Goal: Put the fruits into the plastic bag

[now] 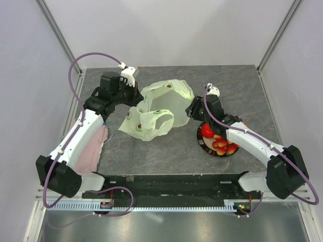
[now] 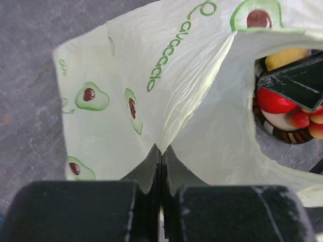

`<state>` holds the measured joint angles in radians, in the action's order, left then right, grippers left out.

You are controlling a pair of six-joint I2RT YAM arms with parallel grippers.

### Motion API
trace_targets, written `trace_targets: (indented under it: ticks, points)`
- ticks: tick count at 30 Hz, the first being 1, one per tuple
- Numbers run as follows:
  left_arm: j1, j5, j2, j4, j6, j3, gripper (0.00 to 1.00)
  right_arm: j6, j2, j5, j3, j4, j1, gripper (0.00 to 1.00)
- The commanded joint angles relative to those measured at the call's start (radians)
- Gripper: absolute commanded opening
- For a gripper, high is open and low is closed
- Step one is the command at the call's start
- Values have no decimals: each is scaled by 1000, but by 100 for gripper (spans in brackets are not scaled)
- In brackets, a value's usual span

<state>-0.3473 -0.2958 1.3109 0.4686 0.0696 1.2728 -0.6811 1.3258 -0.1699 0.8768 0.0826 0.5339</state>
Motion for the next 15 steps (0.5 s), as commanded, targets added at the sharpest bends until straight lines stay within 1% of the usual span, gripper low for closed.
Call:
trace_targets:
  ticks: [1, 4, 5, 11, 14, 15]
  points:
    - [2, -36, -5, -68, -8, -18, 2, 46, -8, 53, 36, -26, 1, 62]
    - [2, -17, -6, -70, -13, -26, 2, 55, -17, 76, 18, -53, 1, 74]
    - [2, -14, -7, -70, -14, -26, 2, 58, -19, 101, 16, -67, 1, 75]
    - [2, 12, -4, -70, -11, -29, 2, 78, -46, 156, -27, -75, 0, 78]
    - [2, 49, -6, -71, -7, -32, 2, 87, -106, 208, -62, -75, 3, 78]
    - [2, 58, -4, -71, -5, -33, 2, 95, -150, 233, -71, -75, 3, 79]
